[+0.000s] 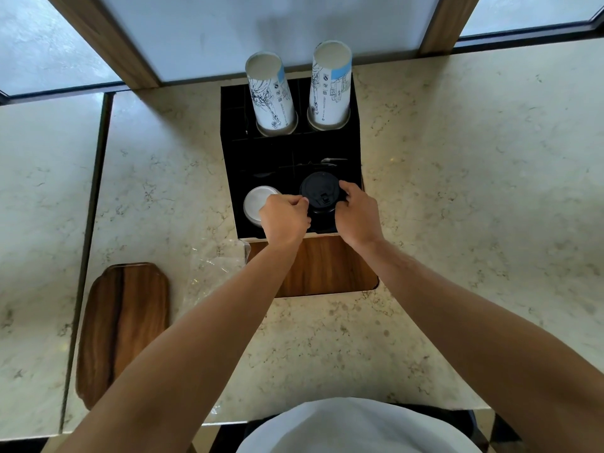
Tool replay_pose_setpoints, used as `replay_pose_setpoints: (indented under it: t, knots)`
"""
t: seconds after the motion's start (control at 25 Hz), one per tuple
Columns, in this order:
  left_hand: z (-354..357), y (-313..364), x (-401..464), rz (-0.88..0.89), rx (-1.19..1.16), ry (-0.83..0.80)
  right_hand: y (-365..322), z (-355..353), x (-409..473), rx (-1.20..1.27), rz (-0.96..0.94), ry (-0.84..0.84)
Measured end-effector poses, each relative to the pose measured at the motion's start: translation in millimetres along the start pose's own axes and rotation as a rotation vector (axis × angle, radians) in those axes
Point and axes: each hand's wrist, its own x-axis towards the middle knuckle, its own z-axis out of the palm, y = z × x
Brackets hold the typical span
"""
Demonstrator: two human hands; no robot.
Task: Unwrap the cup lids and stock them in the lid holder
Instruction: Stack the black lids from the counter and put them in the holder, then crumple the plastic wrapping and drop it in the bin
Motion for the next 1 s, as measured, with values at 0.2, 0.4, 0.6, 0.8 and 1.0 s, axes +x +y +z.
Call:
replay_pose_setpoints:
  t: [0.2, 0.4, 0.6, 0.8, 1.0]
  knots:
    - [-0.1, -0.5, 0.0, 0.022, 0.039, 0.014, 0.7, -1.4, 0.6, 0.009, -0.026, 0.003]
    - [-3.1, -2.9, -2.4, -0.019, -0.048, -0.007, 3.6, -1.0, -4.0, 0.071, -0.057, -0.002]
    - [-8.3, -4.5, -7.2, -0.017, -0.065, -0.001, 6.0, -3.8, -11.2, 0.136, -0.044, -0.048]
    - [-27.1, -15.5, -18.4, 0.004, -0.04, 0.049, 10.3, 1.9, -37.2, 0.186, -0.007, 0.111]
    - [-69.0, -41.9, -34.7, -0.034, -0.122, 0.02, 9.5, 27.2, -68.3, 0.096, -0.038, 0.072]
